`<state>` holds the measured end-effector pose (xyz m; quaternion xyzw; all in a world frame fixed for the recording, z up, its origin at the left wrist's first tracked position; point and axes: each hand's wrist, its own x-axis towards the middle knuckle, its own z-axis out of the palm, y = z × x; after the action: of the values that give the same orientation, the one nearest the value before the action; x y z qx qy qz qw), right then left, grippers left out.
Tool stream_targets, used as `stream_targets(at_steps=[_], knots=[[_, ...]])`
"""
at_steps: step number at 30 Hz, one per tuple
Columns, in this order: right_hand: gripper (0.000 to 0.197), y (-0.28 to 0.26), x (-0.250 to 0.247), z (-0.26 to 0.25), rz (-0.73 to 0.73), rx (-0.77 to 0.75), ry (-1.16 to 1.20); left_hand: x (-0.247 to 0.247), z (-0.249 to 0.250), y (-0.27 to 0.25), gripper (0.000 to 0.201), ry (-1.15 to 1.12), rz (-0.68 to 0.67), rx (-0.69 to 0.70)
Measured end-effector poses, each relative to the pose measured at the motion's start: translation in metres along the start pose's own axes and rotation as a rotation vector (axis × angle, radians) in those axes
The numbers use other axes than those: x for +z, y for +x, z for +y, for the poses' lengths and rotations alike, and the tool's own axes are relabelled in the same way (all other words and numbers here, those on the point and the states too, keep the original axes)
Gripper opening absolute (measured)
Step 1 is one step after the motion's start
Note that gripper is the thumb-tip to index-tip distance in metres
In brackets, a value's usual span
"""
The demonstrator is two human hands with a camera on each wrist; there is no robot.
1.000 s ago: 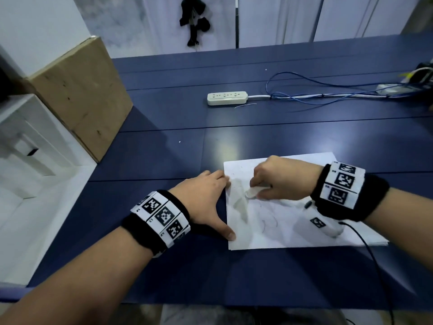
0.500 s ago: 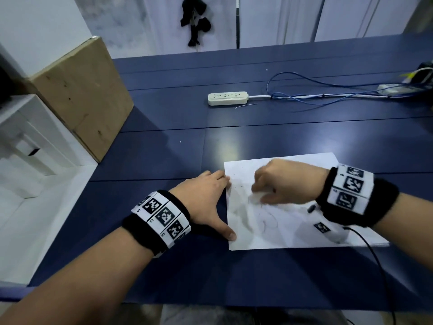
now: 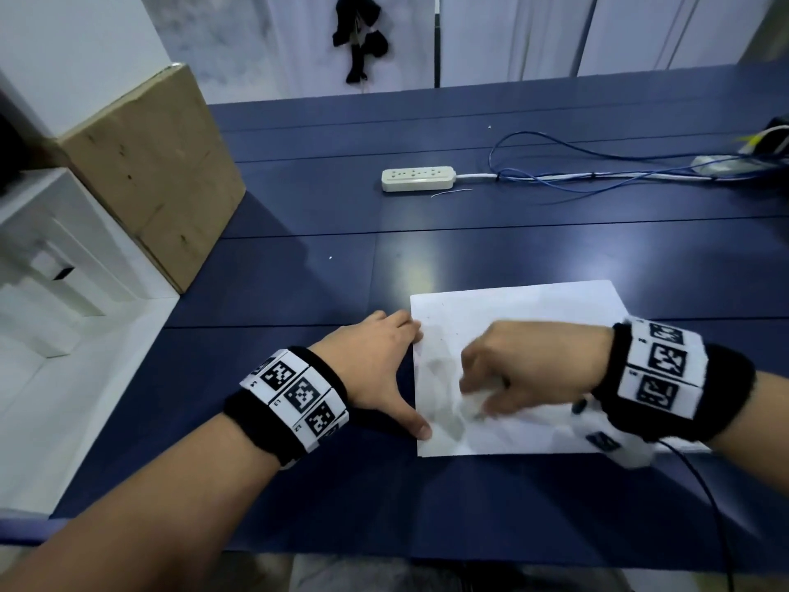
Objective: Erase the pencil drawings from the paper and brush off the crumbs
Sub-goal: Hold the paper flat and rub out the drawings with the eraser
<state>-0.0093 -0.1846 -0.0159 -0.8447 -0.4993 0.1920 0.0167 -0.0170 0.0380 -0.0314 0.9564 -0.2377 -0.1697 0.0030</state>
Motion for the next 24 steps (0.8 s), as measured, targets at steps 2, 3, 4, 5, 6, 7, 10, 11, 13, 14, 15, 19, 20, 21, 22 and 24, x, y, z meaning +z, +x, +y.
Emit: stream_targets(at_steps=[2, 3, 4, 5, 6, 7, 10, 11, 13, 14, 15, 19, 20, 21, 22, 24], knots=[[0.024, -0.002, 0.002, -0.007, -0.088, -0.04, 0.083, 0.001, 0.0, 0.0, 0.129, 0.002, -0.002, -0.001], [0.025, 0.0, 0.002, -0.005, -0.083, -0.018, 0.091, 0.001, 0.001, 0.0, 0.128, 0.005, -0.005, 0.001], [0.026, 0.004, 0.0, 0.001, -0.047, 0.025, 0.074, 0.0, 0.001, 0.0, 0.128, 0.009, -0.006, 0.001], [0.024, 0.009, -0.002, 0.008, 0.008, 0.081, 0.029, -0.001, 0.001, 0.0, 0.127, 0.013, -0.006, 0.0], [0.022, 0.013, -0.005, 0.015, 0.07, 0.141, -0.031, -0.001, 0.002, 0.0, 0.126, 0.016, -0.007, -0.001], [0.02, 0.015, -0.007, 0.021, 0.121, 0.206, -0.079, -0.001, 0.002, -0.001, 0.125, 0.016, -0.007, -0.002], [0.022, 0.013, -0.003, 0.024, 0.17, 0.227, -0.096, -0.001, 0.001, -0.001, 0.125, 0.011, -0.001, -0.004], [0.02, 0.009, -0.002, 0.018, 0.141, 0.161, -0.071, 0.0, 0.0, -0.001, 0.126, 0.011, 0.0, -0.002], [0.019, 0.0, 0.001, 0.003, 0.004, 0.037, 0.041, 0.001, 0.0, -0.001, 0.128, 0.009, -0.002, 0.0], [0.022, -0.003, 0.002, -0.001, -0.056, 0.017, 0.097, 0.001, 0.0, -0.001, 0.128, 0.009, -0.005, -0.001], [0.025, -0.004, 0.002, -0.002, -0.079, 0.021, 0.13, 0.001, 0.0, -0.001, 0.128, 0.009, -0.007, -0.001], [0.02, 0.01, -0.004, 0.02, 0.114, 0.165, 0.024, -0.001, 0.002, 0.0, 0.126, 0.021, -0.015, -0.001], [0.019, 0.012, -0.006, 0.026, 0.158, 0.219, -0.003, -0.001, 0.002, 0.0, 0.125, 0.021, -0.014, -0.004], [0.019, 0.012, -0.006, 0.03, 0.185, 0.254, -0.016, -0.001, 0.002, 0.0, 0.124, 0.022, -0.015, -0.004], [0.019, 0.012, -0.004, 0.029, 0.196, 0.235, -0.032, -0.001, 0.002, -0.001, 0.124, 0.022, -0.014, -0.005], [0.018, 0.005, -0.001, 0.016, 0.124, 0.102, -0.012, -0.001, 0.002, -0.001, 0.126, 0.022, -0.015, -0.006]])
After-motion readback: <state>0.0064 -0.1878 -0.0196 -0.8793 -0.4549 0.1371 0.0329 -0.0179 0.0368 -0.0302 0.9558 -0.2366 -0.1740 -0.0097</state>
